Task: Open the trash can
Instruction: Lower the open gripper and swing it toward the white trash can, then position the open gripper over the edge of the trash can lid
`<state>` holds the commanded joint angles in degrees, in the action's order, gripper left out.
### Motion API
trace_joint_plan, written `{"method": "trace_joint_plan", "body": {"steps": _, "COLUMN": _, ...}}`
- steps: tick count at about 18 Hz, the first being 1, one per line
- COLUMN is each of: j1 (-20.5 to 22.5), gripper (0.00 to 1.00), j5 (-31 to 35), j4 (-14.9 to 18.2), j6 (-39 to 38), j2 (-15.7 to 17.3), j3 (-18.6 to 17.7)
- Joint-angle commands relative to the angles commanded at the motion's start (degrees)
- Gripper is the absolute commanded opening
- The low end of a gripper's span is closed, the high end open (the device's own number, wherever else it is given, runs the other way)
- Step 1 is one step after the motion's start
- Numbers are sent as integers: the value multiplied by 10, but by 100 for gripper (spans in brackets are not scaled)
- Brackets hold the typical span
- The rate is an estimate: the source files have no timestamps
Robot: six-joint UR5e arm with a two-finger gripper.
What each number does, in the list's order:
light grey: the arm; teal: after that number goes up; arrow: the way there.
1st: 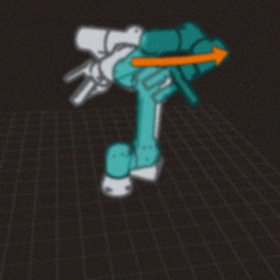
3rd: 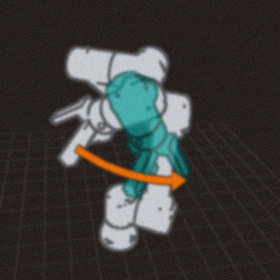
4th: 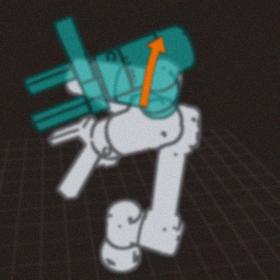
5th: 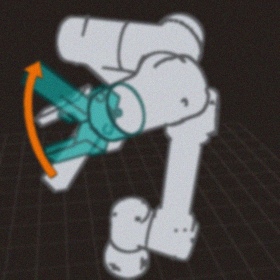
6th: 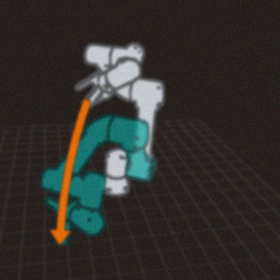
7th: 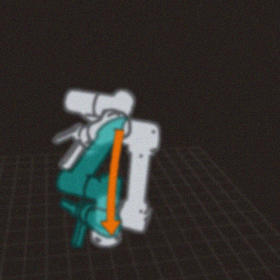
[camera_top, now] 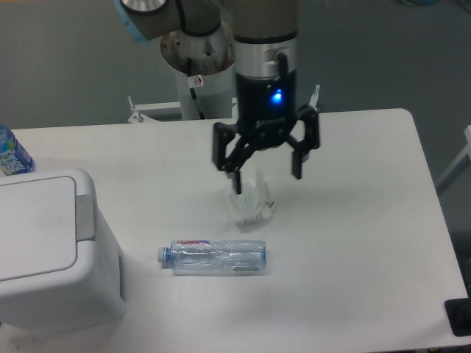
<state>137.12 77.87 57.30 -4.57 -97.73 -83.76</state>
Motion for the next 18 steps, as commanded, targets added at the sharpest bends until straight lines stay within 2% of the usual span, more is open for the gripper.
{"method": "trace_joint_plan", "body": {"steps": 7, "j1": -66, "gripper": 100, "j5": 2, "j4": 2, "j6": -7, "j2": -21, "j3": -7}}
{"method": "trace_joint_plan", "body": {"steps": 18, "j1": -106, "gripper": 100, "j5": 4, "j4": 2, "j6": -23, "j2": -19, "j3": -18}}
